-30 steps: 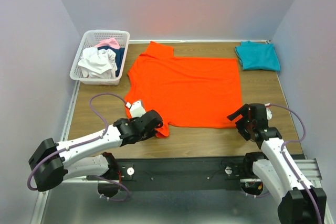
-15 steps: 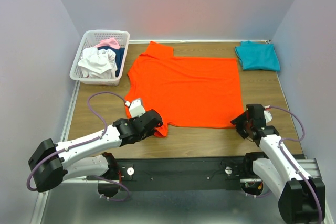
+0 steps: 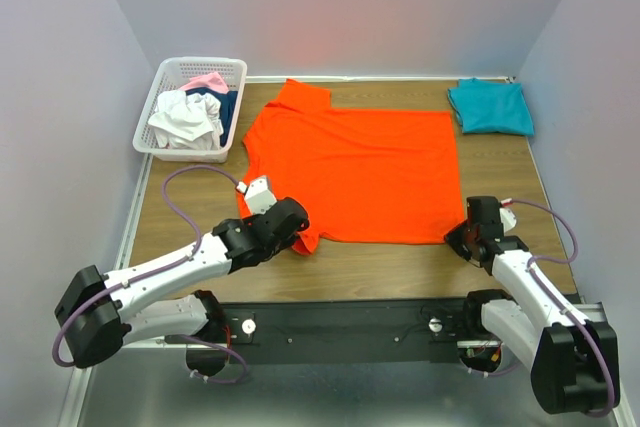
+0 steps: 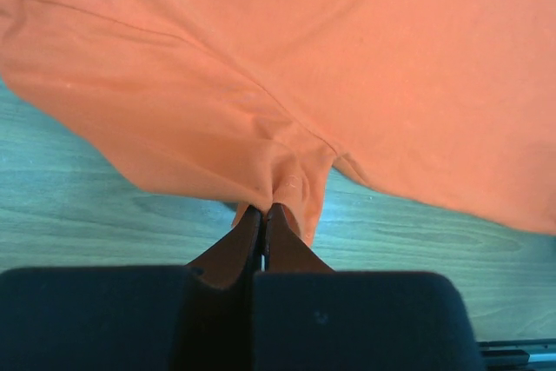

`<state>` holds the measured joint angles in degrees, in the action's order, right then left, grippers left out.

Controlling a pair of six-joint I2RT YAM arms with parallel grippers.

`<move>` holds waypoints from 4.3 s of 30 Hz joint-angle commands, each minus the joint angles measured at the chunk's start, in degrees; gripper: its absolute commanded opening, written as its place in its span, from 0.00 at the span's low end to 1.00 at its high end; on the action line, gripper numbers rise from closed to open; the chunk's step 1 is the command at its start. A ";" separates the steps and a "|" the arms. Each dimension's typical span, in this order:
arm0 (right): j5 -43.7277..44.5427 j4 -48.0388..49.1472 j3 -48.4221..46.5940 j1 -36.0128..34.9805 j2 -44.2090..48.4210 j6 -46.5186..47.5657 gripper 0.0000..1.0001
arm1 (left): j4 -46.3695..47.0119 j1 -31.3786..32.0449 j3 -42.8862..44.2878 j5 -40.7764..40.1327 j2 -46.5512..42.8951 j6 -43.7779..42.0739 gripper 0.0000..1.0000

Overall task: Fold and stack the t-shirts
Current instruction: Fold the tshirt

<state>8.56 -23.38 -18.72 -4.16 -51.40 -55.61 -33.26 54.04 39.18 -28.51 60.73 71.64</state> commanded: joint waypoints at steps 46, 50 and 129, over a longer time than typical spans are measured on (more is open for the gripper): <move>2.25 4.13 -29.09 0.21 -27.26 11.14 0.01 | 18.05 -24.33 23.75 5.75 25.65 -40.87 0.00; 2.87 4.74 -30.85 0.21 -29.02 11.93 0.01 | 18.40 -26.17 25.68 5.75 28.56 -42.28 0.00; -7.32 2.02 -15.12 -1.81 -23.41 20.01 1.00 | 18.05 -33.21 -5.68 25.35 12.85 -26.90 0.98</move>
<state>0.78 -14.11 -36.47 -6.00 -77.54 -35.14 -7.55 20.40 37.04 -3.79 79.68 41.39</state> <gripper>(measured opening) 0.997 0.983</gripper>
